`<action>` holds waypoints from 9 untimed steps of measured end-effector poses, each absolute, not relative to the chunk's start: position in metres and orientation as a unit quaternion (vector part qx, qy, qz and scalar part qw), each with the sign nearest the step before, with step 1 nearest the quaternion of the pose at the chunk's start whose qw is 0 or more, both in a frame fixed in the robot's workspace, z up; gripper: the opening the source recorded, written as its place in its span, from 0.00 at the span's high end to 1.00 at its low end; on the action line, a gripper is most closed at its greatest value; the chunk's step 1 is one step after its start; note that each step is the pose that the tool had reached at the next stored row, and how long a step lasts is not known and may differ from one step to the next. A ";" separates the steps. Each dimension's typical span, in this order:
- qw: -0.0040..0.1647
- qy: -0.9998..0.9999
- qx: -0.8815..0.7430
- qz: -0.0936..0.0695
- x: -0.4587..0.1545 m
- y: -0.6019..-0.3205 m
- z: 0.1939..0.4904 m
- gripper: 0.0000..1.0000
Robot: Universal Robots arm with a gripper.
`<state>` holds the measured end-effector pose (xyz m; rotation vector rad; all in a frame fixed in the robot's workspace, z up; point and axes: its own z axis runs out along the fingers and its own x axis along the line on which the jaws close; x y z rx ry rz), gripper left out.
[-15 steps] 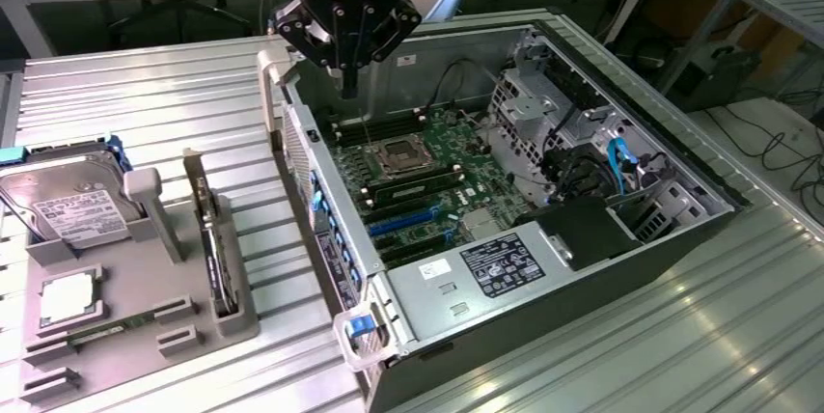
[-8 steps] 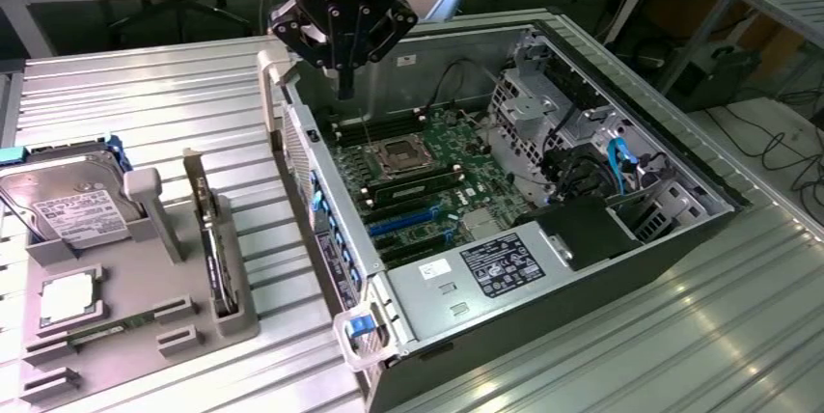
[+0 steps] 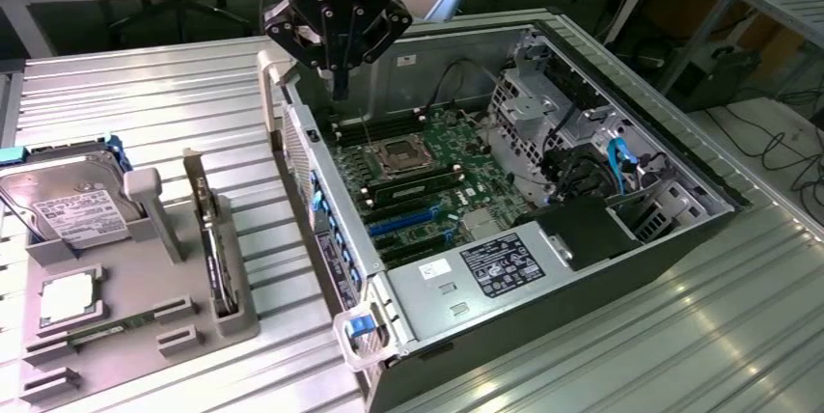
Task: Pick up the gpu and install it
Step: 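Reach for the gpu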
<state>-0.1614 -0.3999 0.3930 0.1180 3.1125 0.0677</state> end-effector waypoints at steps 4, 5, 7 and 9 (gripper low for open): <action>0.013 0.999 0.038 0.022 -0.164 -0.400 0.393 0.89; 0.013 0.999 0.038 0.022 -0.165 -0.400 0.393 0.89; 0.013 0.999 0.038 0.022 -0.166 -0.400 0.393 0.89; 0.013 0.999 0.038 0.022 -0.167 -0.400 0.393 0.89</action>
